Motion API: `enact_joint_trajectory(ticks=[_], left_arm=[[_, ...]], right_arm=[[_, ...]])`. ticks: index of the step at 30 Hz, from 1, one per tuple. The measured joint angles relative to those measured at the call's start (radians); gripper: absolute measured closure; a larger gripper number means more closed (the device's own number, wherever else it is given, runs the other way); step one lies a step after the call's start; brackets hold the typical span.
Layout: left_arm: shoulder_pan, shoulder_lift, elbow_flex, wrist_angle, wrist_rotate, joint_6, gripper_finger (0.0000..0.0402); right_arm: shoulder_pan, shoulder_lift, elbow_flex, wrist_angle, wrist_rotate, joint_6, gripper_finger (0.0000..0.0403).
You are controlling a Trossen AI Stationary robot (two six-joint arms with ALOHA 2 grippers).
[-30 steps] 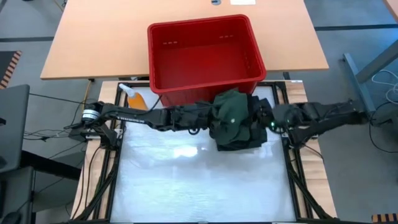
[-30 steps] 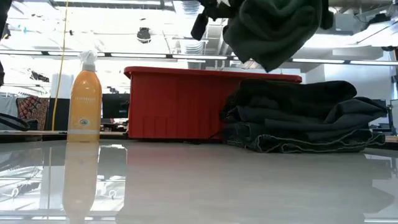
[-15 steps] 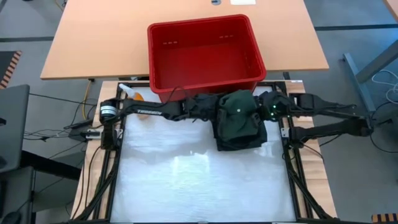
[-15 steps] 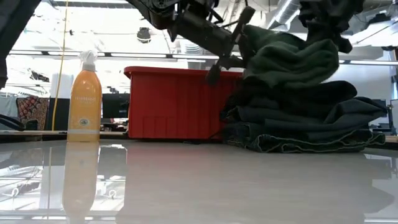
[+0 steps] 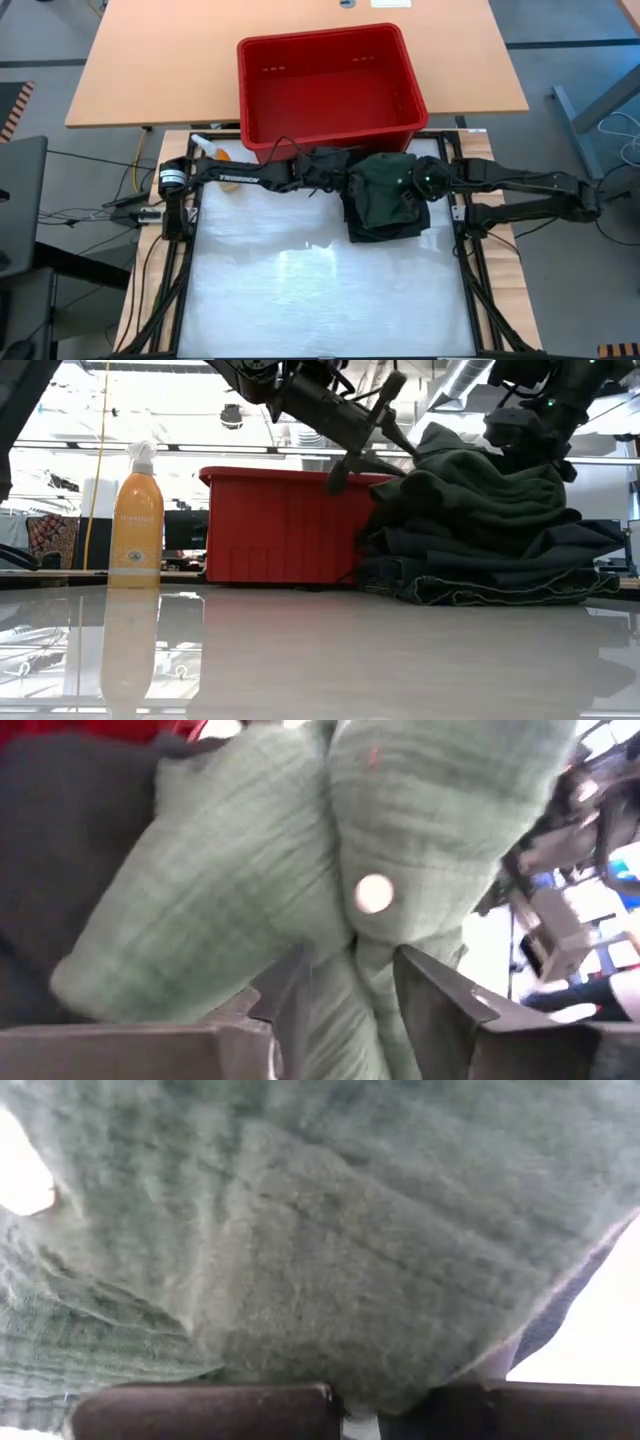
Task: Fold Laundry from Bin
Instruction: Stack the green polo shirt on top of the black shirt
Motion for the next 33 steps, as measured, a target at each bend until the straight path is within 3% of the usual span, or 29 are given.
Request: enact_joint_trajectory(ticks=[5, 9, 12, 15, 18, 23, 28, 33], left_arm=[[0.016, -0.054, 0.000, -0.090, 0.026, -0.005, 0.0250], [0.006, -0.124, -0.001, -0.129, -0.069, 0.043, 0.0252], [-0.038, -0.173, -0.001, -0.023, -0.130, 0.171, 0.0257], [-0.109, -0.182, 0.002, 0.195, -0.129, 0.375, 0.0260], [-0.153, -0.147, 0.002, 0.262, -0.168, 0.502, 0.0265], [-0.116, -0.031, -0.001, 0.321, -0.025, 0.593, 0.0273], [-0.069, 0.023, 0.031, 0.356, 0.007, 0.711, 0.0282], [-0.011, 0.078, 0.119, 0.315, 0.120, 0.846, 0.0289]], right_arm=[[-0.010, -0.015, 0.000, 0.005, -0.004, -0.040, 0.0355], [-0.036, -0.023, 0.000, 0.007, -0.010, -0.048, 0.0355], [-0.052, -0.026, 0.003, 0.010, -0.017, -0.059, 0.0355], [-0.055, -0.024, 0.015, 0.010, -0.017, -0.062, 0.0355], [-0.055, -0.024, 0.032, 0.013, -0.017, -0.061, 0.0355], [-0.057, -0.024, 0.051, 0.018, -0.013, -0.037, 0.0355], [-0.060, -0.023, 0.051, 0.038, -0.014, 0.008, 0.0355], [-0.058, -0.023, 0.051, 0.038, -0.014, 0.043, 0.0354]])
